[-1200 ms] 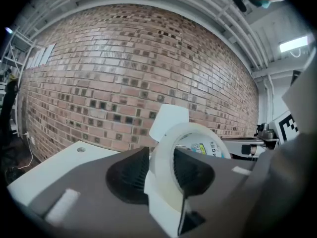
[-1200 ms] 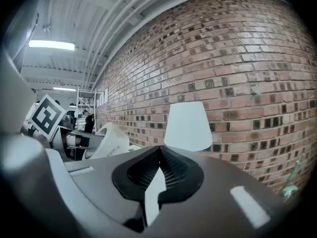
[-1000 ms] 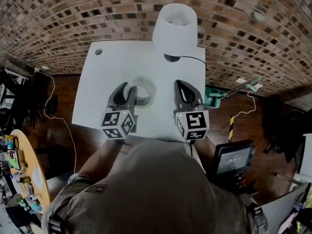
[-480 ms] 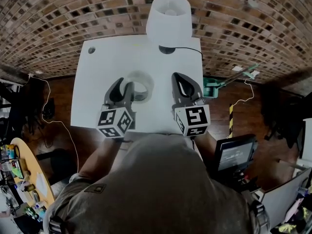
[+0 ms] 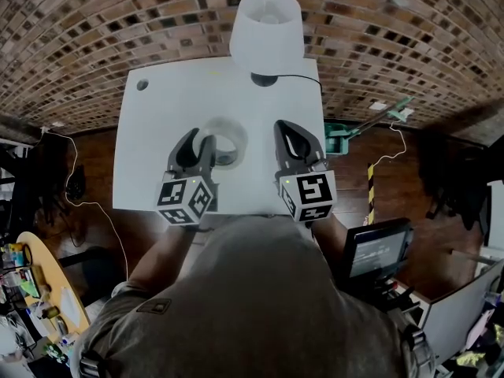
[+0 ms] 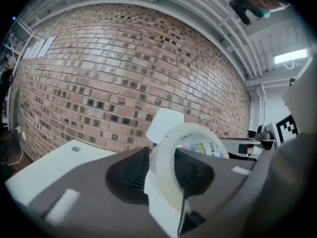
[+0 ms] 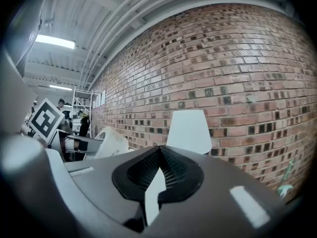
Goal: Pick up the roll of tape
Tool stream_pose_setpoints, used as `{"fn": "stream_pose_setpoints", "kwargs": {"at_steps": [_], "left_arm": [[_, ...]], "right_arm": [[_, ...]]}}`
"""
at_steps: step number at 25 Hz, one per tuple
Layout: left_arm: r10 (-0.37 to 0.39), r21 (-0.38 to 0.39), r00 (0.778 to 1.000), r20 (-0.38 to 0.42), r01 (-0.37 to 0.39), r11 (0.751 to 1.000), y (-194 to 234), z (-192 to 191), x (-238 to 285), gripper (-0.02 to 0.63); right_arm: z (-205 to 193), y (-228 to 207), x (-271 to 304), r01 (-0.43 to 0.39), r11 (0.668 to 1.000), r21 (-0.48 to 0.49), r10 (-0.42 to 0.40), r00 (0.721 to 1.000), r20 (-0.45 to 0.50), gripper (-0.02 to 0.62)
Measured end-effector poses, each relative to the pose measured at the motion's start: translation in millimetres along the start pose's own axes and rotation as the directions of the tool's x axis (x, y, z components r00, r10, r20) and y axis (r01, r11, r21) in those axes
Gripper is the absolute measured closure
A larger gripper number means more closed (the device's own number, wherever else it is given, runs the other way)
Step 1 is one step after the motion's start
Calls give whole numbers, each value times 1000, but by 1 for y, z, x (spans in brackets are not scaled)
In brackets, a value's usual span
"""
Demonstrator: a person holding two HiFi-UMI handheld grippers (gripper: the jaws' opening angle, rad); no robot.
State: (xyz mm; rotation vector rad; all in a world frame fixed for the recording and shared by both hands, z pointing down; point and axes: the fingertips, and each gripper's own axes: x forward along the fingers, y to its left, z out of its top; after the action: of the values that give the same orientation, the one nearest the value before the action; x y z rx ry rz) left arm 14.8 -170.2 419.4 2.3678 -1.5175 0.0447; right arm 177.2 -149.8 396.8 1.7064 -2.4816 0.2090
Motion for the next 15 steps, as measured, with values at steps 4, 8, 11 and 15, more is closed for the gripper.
{"fn": "stream_pose_setpoints", "kwargs": {"at_steps": [4,8,11,15], "left_arm": [[-9,3,1000,-4,9,1000,0,0,1,479],[-10,5,1000,-5,10,1000,2,0,3,479],[-11,5,1000,-7,11,1000,4,0,5,479],[-13,5,1000,-7,13,1000,5,2,7,479]], "right_arm": [[-1,1,1,5,1000,2,-5,1000,-1,586],[-1,1,3,6,1000,3,-6,1000,1,586],[-2,0,6,9,1000,1,-9,1000,0,586],[-2,-1,9,14,1000,0,-14,1000,-5,586]]}}
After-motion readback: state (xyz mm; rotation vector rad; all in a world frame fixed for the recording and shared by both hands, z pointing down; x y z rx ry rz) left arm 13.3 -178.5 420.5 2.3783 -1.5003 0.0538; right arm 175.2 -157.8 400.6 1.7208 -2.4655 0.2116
